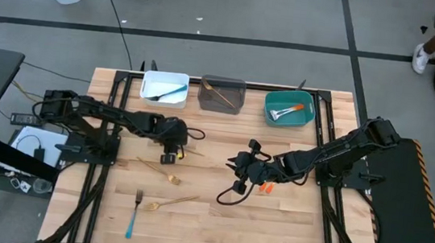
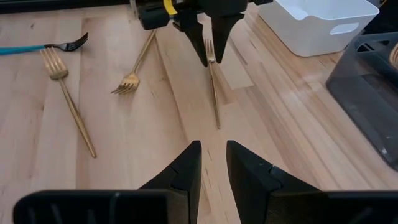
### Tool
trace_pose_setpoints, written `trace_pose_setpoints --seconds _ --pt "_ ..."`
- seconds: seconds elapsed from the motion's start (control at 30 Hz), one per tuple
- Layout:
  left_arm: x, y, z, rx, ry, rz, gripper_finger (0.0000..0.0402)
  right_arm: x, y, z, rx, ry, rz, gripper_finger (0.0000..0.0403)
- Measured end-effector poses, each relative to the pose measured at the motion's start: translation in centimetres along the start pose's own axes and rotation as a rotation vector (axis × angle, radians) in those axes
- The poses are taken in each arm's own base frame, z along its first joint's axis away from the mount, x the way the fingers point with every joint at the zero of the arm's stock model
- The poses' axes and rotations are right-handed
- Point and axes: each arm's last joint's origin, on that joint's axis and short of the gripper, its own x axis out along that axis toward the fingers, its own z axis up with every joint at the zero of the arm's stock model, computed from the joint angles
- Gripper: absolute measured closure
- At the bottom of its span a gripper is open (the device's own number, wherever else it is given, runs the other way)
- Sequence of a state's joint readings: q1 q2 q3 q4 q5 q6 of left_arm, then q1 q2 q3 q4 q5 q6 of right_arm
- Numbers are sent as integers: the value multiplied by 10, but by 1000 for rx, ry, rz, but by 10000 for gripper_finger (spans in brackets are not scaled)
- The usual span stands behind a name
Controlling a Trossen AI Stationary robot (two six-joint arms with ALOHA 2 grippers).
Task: Sort silverware by color (type)
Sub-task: Put the top gold fork into the black bin
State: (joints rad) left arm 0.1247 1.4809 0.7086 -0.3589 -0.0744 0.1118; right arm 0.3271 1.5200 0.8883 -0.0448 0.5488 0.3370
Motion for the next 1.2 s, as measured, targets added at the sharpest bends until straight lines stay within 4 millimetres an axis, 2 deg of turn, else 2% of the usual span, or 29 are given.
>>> trace_pose_setpoints --seconds 0.33,0.73,1.03,1.2 --pt "2 10 -1 59 -8 -69 292 0 0 0 0 1 0 317" --pt "6 8 -6 24 -23 -78 290 0 0 0 0 1 0 317" --pt "6 10 -6 9 -26 -69 232 0 0 0 0 0 0 317" --pt "7 10 -6 9 -19 -71 226 0 0 0 0 0 0 317"
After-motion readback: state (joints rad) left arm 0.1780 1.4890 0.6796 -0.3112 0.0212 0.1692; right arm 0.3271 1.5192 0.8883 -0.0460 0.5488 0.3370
